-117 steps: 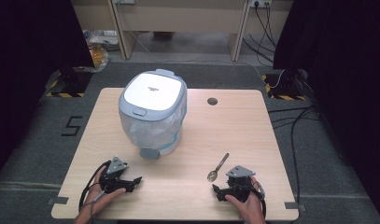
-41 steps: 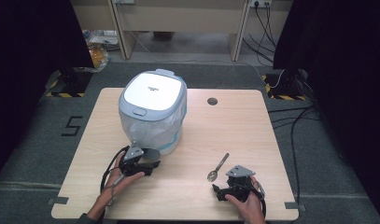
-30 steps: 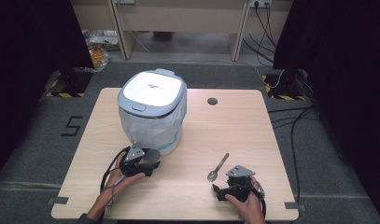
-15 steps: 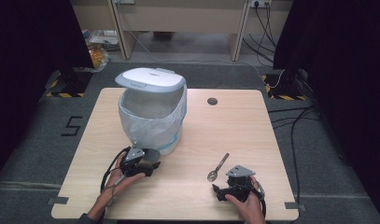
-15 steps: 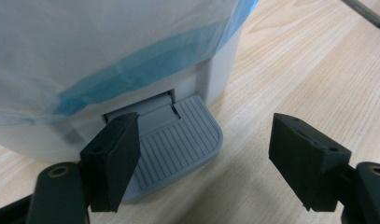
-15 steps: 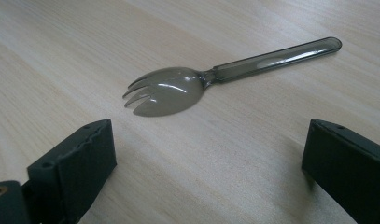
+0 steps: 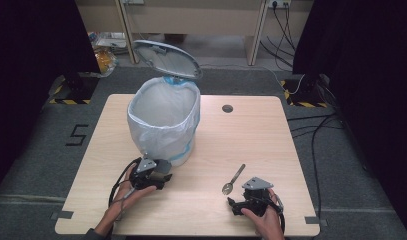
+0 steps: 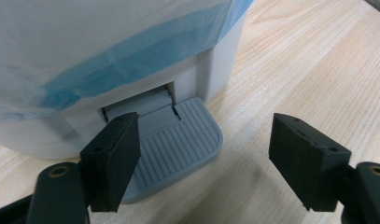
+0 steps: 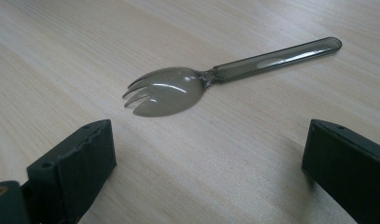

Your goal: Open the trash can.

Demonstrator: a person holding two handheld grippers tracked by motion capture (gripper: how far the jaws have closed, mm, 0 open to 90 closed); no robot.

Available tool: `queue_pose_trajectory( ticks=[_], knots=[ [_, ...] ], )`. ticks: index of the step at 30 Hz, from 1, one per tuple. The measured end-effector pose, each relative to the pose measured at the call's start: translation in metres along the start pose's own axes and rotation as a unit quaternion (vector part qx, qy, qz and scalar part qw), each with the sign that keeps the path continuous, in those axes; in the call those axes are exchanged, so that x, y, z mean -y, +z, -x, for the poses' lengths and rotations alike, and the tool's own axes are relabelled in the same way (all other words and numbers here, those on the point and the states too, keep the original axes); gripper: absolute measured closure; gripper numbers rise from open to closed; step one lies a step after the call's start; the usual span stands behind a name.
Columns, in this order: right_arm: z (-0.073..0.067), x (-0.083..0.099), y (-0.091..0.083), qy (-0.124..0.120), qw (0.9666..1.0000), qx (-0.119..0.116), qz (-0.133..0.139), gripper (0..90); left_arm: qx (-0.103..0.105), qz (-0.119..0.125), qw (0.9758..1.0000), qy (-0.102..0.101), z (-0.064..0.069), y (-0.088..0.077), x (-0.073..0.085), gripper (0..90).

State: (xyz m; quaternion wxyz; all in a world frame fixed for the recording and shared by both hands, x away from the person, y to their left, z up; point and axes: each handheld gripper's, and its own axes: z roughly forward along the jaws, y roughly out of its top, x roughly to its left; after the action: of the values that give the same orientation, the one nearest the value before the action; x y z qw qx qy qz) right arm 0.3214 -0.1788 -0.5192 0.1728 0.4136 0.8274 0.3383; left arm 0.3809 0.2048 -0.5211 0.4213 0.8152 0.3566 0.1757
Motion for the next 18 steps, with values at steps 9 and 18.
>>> queue_pose_trajectory(
  ticks=[9,18],
  knots=[
    [0.0000,0.0000,0.0001,0.000,1.0000,0.001,0.001,2.9,0.000,-0.001,1.0000,0.001,-0.0001,0.0001,-0.0002,24.4],
    [0.0000,0.0000,0.0000,-0.001,1.0000,0.000,0.000,2.9,-0.003,-0.003,1.0000,0.005,0.0004,0.0001,-0.0001,24.4]
  ],
)
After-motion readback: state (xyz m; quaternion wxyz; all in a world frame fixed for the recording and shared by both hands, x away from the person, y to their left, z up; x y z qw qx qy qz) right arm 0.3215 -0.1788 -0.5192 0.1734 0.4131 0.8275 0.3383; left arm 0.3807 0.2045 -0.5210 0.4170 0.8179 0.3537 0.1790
